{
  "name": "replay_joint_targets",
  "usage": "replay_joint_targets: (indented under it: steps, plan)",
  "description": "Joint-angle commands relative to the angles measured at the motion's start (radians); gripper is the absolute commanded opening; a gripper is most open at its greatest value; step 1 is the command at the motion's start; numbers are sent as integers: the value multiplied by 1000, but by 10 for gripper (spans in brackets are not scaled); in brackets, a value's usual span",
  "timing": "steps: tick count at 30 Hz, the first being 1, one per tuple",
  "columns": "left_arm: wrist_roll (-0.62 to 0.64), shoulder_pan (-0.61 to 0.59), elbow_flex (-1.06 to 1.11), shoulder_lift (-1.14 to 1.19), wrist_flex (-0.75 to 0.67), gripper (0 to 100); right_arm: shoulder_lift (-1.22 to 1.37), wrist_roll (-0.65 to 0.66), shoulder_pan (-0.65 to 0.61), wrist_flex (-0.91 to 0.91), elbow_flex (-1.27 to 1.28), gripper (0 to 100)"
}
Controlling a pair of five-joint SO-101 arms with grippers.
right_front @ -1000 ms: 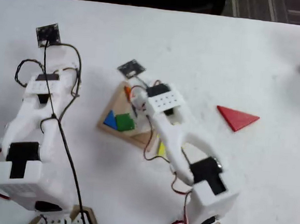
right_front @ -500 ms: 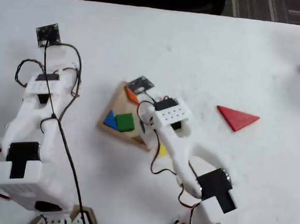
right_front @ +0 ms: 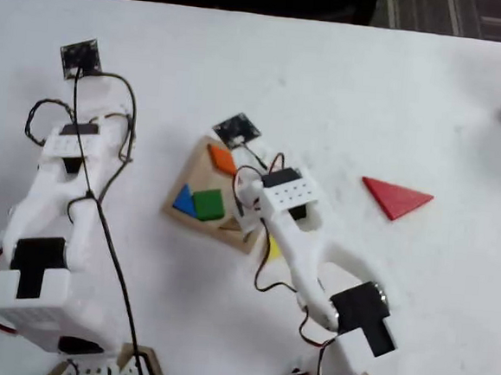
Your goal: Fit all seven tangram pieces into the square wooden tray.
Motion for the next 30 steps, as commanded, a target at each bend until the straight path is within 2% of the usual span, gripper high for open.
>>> replay_joint_targets:
  steps: [1,4,10,17,21,30]
  plan:
    - [0,2,-46,-8,-8,23,-30,6,4,-84,-8,18]
    - [0,1,-44,-8,-8,23,-42,6,7,-51,-8,18]
    - [0,1,-44,-8,-11,23,-219,12,2,185,-2,18]
    - [0,2,-46,-8,-12,23,-285,2,-48,136,170,18]
    - [0,2,-46,-8,-12,23,-285,-84,-117,65,206,18]
    - [0,1,-46,-8,-8,23,-179,-95,-96,2,184,18]
